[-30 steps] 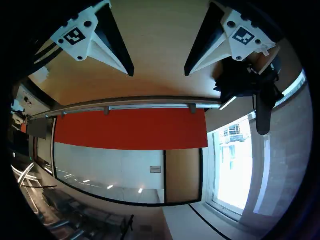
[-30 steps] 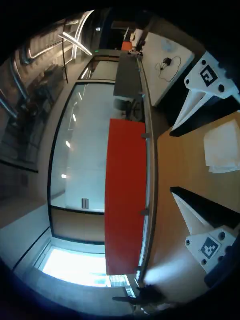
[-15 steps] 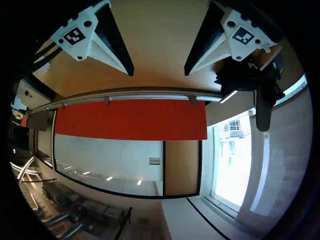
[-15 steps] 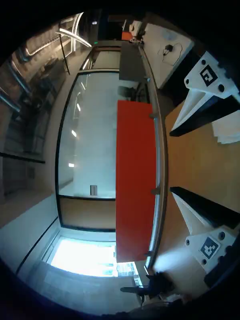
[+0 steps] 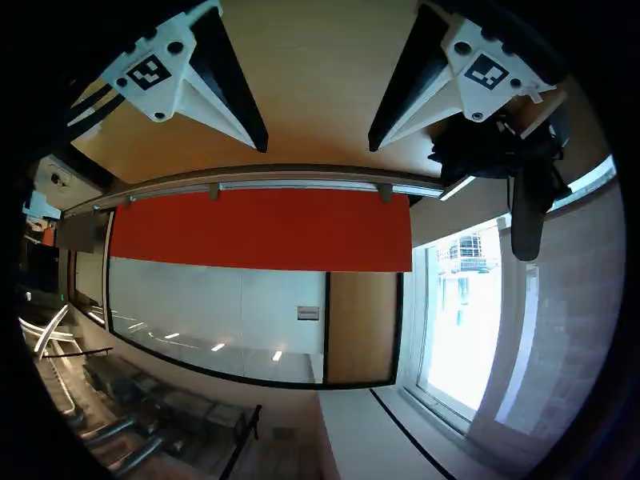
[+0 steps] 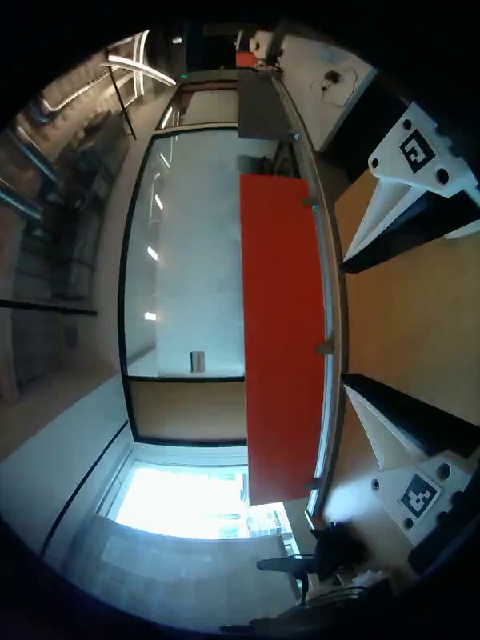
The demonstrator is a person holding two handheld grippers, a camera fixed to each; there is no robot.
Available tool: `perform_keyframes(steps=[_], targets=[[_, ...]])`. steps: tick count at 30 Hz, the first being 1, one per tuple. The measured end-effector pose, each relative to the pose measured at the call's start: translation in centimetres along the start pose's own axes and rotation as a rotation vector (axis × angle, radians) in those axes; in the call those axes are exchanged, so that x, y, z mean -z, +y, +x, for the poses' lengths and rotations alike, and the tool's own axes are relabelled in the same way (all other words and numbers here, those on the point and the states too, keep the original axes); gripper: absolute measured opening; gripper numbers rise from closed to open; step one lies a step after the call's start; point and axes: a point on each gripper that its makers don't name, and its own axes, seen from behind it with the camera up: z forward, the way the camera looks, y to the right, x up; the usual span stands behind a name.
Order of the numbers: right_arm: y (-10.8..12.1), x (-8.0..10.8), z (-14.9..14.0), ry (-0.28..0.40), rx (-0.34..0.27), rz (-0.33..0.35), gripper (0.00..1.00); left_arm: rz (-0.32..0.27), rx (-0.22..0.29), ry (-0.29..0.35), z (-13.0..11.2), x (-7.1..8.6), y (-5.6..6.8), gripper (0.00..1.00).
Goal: Fold towel
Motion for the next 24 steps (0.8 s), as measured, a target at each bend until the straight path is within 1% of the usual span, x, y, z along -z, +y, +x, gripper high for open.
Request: perform_keyframes(steps=[9,15,24], targets=[[-1.1,-0.2,0.0,-0.005,0.013,0.009,0.97,-0.006,-0.004,0.011,-0.1,0.0,0.0,0.93],[-2.1,-0.3,0.5,-0.003,0.014,0.026,0.97,-0.009,-0.001,0.026,0.1,-0.1,0.2,0.93],[-3.6,-0.5,0.2,-0.012,0.023,0.054,0.97,-0.01,-0.001,0.04,0.2,-0.3,0.3,0.93]])
